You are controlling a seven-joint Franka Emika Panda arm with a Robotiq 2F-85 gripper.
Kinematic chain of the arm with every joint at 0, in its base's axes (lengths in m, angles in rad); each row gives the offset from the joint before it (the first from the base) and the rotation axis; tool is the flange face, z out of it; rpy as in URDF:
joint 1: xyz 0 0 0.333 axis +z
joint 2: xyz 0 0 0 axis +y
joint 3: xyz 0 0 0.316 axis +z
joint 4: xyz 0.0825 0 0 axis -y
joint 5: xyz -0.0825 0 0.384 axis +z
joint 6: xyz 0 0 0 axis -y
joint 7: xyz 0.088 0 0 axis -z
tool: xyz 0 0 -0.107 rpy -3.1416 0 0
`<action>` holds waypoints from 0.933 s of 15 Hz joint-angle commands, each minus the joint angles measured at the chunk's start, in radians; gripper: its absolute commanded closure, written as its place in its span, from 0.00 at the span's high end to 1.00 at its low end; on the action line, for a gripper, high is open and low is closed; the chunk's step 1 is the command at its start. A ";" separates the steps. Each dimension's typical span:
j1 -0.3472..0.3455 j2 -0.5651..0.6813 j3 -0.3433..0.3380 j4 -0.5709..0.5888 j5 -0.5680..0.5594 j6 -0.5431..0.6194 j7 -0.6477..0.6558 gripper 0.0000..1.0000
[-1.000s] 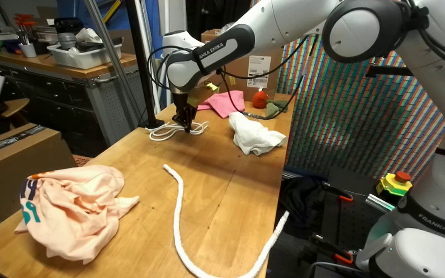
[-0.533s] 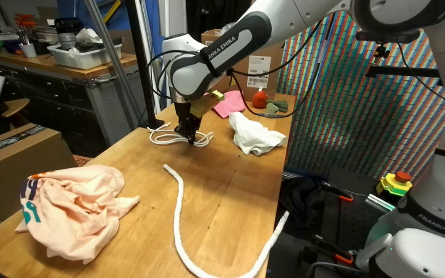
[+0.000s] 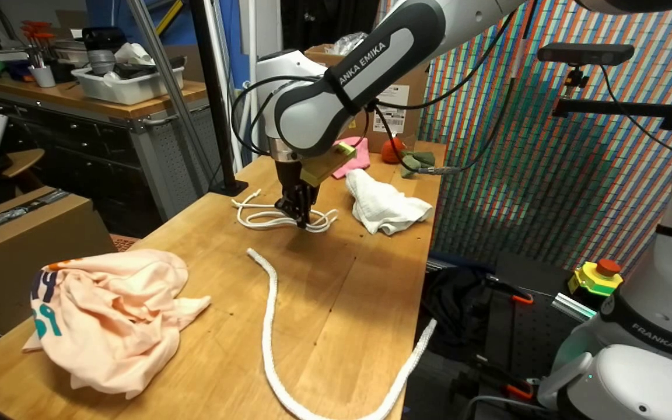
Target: Spread the objects that are on the table, where the orange object and pink cloth moved to the right, white towel and smaller rope to remain on the center, light pink object and bigger rope moved to the left
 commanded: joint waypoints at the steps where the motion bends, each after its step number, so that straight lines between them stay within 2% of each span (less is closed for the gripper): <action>1: 0.022 -0.079 -0.005 -0.062 -0.014 0.020 0.044 0.46; 4: 0.045 -0.102 -0.009 -0.014 -0.037 -0.121 0.079 0.68; 8: 0.083 -0.147 0.003 0.053 -0.099 -0.416 0.134 0.99; 11: 0.100 -0.212 0.032 0.068 -0.123 -0.591 0.120 1.00; 14: 0.107 -0.300 0.073 0.041 -0.127 -0.694 0.089 1.00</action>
